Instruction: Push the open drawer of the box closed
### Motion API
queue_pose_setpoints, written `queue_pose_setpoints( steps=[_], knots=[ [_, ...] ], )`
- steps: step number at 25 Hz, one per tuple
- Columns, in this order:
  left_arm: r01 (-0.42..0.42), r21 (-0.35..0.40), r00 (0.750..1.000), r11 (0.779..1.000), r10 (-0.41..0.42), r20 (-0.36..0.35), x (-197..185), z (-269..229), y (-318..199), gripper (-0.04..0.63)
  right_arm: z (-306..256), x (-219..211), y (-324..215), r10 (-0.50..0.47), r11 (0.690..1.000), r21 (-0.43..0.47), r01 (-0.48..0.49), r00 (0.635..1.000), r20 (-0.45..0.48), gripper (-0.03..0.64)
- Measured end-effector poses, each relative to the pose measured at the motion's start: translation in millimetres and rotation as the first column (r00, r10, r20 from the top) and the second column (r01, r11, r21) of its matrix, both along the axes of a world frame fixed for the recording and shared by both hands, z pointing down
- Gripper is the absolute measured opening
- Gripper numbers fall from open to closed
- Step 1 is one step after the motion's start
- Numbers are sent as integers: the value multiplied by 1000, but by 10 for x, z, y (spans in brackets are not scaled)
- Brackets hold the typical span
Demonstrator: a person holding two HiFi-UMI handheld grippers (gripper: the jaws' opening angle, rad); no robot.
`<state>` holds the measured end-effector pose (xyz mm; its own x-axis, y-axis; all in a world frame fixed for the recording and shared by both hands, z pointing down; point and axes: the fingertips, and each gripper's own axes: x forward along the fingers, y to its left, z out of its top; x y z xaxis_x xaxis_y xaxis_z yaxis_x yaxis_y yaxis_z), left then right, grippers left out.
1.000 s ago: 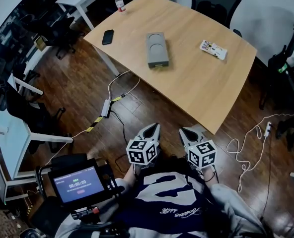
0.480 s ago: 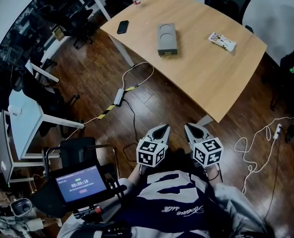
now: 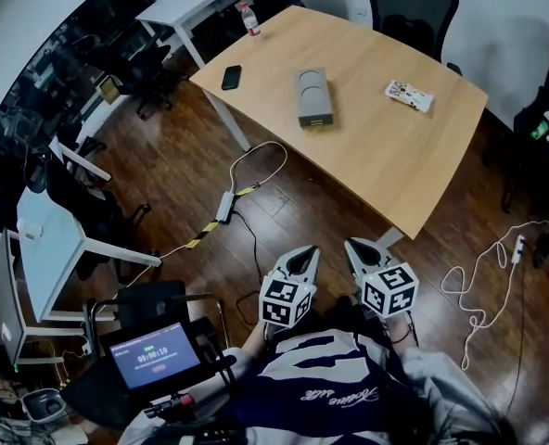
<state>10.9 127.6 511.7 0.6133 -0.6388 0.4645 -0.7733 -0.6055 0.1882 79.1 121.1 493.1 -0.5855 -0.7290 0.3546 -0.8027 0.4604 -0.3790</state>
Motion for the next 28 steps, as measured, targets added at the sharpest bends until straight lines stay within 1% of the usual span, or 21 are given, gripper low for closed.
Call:
queue_pose_setpoints(
  steps=[2, 4, 7, 12, 17, 21, 28],
  knots=[
    [-5, 25, 1000, 1000, 5, 15, -195, -116, 35, 3, -94, -201, 24, -1, 1000, 5, 1, 1000, -1, -9],
    [6, 34, 1000, 999, -7, 16, -326, -121, 38, 3, -103, -333, 30, -4, 1000, 13, 4, 1000, 7, -9],
    [29, 23, 1000, 999, -29, 4, -480, -37, 50, 3, -62, -485, 16, -12, 1000, 21, 11, 1000, 22, -9],
    [53, 6, 999, 999, -53, -7, -718, 30, 90, 3, -53, -691, -7, -20, 999, 29, 19, 1000, 22, -9],
    [83, 2, 996, 997, -83, -26, -847, 72, 75, 3, -42, -763, 3, -18, 999, 36, 17, 999, 36, -9],
    [84, -12, 995, 996, -84, -47, -902, 54, 92, 3, -88, -805, 53, -8, 999, 36, 6, 999, 33, -9],
    [50, -4, 998, 999, -50, -47, -739, 83, 129, 3, -66, -669, 138, 17, 999, 38, -19, 999, 35, -9]
  ],
)
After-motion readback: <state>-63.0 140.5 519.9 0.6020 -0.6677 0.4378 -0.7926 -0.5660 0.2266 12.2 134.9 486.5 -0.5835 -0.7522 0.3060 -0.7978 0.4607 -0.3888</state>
